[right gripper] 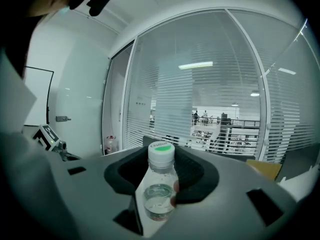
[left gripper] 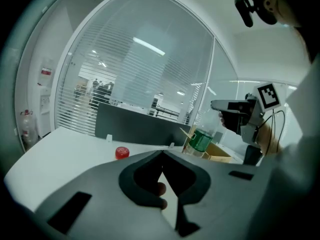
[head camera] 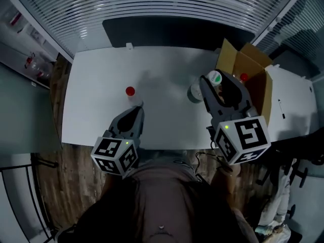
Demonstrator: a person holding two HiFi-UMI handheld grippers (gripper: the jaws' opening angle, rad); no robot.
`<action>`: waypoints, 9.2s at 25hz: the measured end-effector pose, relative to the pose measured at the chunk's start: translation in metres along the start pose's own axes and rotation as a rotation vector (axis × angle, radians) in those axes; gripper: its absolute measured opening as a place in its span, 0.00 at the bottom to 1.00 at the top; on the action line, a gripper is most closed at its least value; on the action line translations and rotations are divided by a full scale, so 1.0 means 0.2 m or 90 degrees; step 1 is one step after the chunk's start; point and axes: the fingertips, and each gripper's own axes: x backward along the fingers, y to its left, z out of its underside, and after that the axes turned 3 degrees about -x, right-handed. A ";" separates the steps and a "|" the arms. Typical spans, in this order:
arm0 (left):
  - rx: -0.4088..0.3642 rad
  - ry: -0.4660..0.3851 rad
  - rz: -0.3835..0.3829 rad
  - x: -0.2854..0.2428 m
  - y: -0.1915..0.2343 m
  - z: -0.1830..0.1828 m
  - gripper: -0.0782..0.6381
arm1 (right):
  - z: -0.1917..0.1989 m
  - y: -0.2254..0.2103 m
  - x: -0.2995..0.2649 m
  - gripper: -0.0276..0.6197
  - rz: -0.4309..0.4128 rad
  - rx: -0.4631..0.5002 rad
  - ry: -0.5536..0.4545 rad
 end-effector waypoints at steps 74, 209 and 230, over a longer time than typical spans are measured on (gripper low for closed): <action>0.060 -0.028 -0.124 0.05 0.24 -0.02 0.12 | 0.87 0.46 -0.62 0.32 -0.205 0.018 0.157; -0.028 0.023 0.077 -0.75 -0.72 -0.06 0.12 | 0.78 -1.30 0.06 0.32 0.160 -0.090 0.220; -0.048 0.030 0.130 -0.62 -0.70 -0.06 0.12 | 0.13 -1.04 0.39 0.31 0.190 -0.032 0.029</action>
